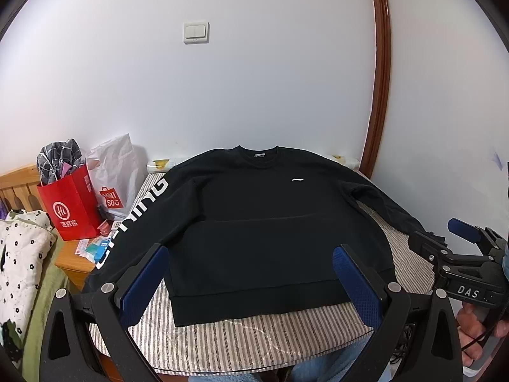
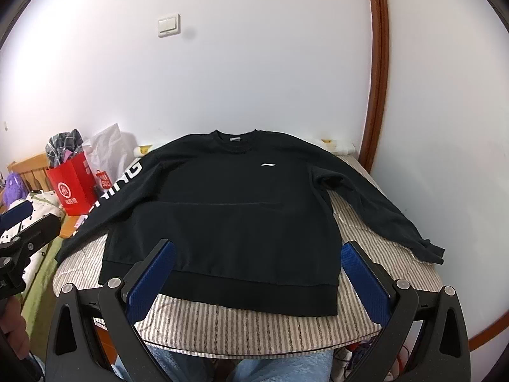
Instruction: Fold small clothes
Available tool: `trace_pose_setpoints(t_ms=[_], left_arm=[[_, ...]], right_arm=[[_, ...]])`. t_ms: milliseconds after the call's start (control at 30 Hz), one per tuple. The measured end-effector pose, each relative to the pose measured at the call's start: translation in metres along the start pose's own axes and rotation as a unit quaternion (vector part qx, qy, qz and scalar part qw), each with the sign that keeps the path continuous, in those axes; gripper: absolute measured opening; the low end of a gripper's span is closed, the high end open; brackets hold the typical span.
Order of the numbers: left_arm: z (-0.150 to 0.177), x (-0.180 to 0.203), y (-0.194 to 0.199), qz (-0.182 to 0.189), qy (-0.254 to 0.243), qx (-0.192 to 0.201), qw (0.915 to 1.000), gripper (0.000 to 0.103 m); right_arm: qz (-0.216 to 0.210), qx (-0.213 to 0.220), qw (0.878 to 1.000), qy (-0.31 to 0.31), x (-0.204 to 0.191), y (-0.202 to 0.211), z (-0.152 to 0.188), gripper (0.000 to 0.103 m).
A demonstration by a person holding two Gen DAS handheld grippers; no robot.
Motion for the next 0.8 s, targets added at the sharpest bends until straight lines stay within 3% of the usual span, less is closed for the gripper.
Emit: trace_pose_setpoints(t_ms=[333, 800], left_arm=[[0.005, 0.004, -0.011, 0.022, 0.009, -0.008, 0.9997, 0.103], [0.012, -0.029, -0.047, 0.041, 0.059, -0.018, 0.9972, 0.103]], right_arm=[[0.004, 0.003, 1.0, -0.01, 0.01, -0.003, 0.001, 0.102], [-0.006, 0.02, 0.999, -0.027, 0.011, -0.027, -0.004, 0.102]])
Point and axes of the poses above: each gripper's, at about its wrist camera, not at the fingertips, and y roughly against the way its jaws point, x to its right, z to its underside, the point moved 10 cm from there along -y, roughly the way its jaws point, and after that the axes turned 3 degrees about -z, right-handed, at the moved point
